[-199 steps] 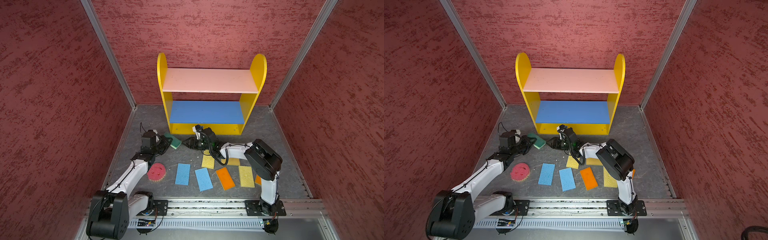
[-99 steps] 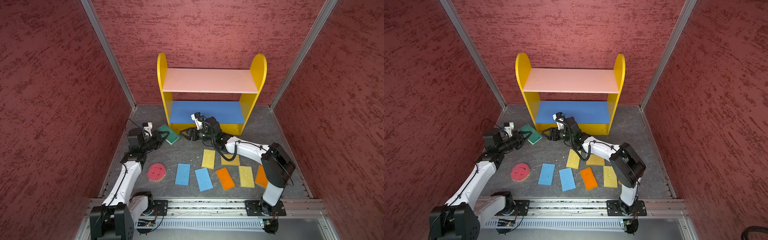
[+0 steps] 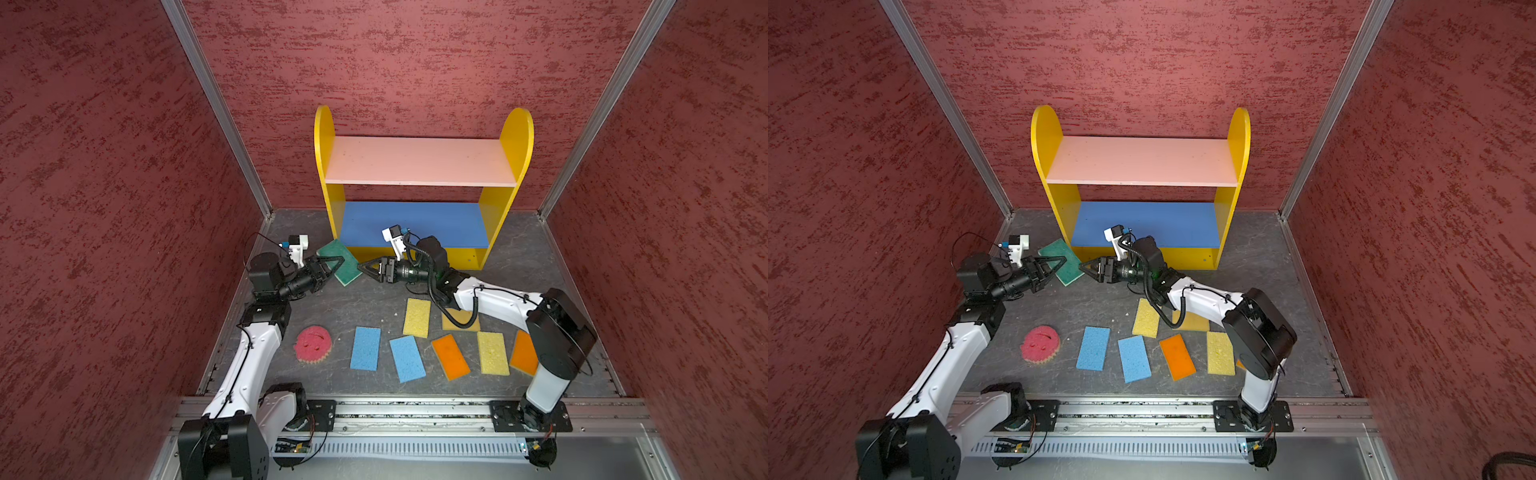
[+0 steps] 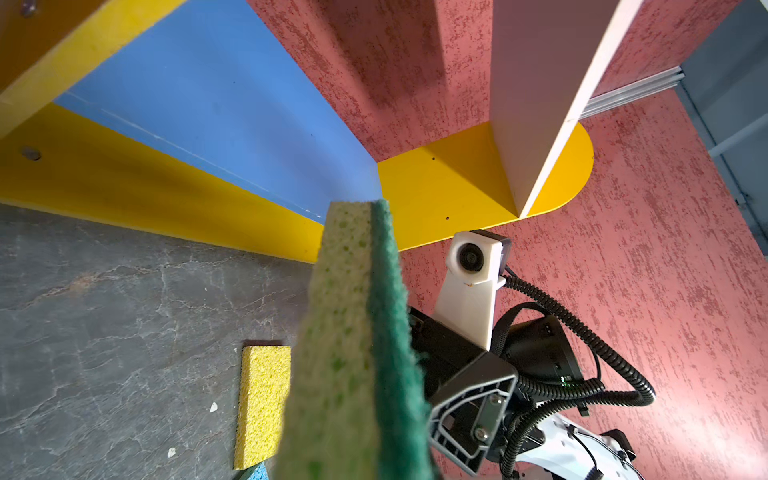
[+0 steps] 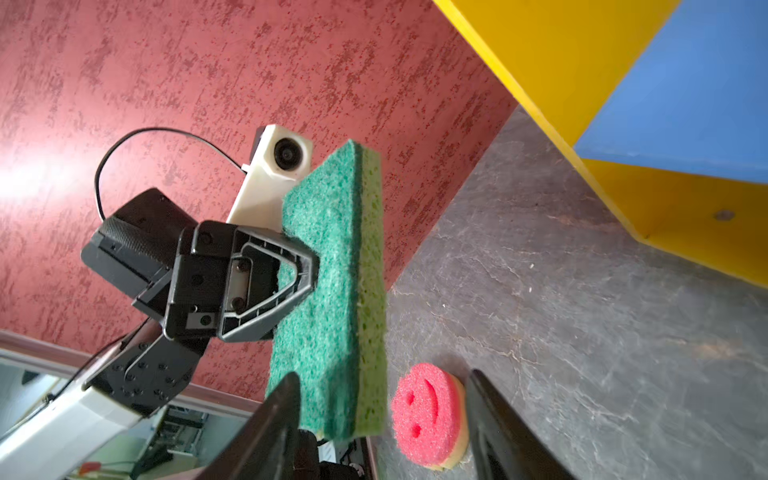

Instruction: Place and organize the cleaning sponges onto the shelf

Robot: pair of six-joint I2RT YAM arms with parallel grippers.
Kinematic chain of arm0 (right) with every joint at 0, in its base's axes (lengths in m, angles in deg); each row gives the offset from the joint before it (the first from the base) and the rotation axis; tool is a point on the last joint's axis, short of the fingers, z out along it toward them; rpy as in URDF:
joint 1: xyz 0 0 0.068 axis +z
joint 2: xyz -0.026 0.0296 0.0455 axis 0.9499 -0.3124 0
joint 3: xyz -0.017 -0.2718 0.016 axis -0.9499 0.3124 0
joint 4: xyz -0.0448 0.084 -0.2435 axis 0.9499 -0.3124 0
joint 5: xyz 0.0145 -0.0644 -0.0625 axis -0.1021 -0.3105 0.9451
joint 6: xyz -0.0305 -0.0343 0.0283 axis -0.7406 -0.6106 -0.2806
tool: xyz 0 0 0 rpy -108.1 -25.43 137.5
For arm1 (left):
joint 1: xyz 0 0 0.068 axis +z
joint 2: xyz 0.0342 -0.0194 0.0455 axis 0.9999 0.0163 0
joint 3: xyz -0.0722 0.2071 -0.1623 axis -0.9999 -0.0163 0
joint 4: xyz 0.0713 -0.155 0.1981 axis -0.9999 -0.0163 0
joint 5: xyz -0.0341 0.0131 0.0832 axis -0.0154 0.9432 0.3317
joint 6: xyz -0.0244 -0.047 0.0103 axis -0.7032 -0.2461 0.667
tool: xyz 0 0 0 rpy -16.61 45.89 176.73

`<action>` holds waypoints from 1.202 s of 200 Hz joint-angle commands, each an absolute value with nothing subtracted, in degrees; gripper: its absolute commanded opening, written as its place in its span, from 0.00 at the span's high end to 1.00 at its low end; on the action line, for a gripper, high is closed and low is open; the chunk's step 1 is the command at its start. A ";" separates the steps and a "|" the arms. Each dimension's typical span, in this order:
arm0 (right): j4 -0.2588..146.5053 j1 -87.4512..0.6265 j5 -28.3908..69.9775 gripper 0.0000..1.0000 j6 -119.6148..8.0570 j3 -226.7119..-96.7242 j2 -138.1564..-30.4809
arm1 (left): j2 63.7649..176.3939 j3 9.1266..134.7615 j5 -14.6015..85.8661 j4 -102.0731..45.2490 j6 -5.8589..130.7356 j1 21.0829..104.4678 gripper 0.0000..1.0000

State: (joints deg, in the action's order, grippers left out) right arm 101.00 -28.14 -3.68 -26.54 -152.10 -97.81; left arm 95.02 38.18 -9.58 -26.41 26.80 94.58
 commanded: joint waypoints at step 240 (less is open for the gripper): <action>100.44 -24.30 -5.22 0.44 -19.47 -154.72 -99.44 | 99.07 42.83 -17.16 -23.13 26.94 94.43 0.98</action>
State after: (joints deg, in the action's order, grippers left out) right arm 100.59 -25.32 -6.43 -20.40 -154.22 -99.61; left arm 99.08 40.63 -14.98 -25.41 27.23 94.74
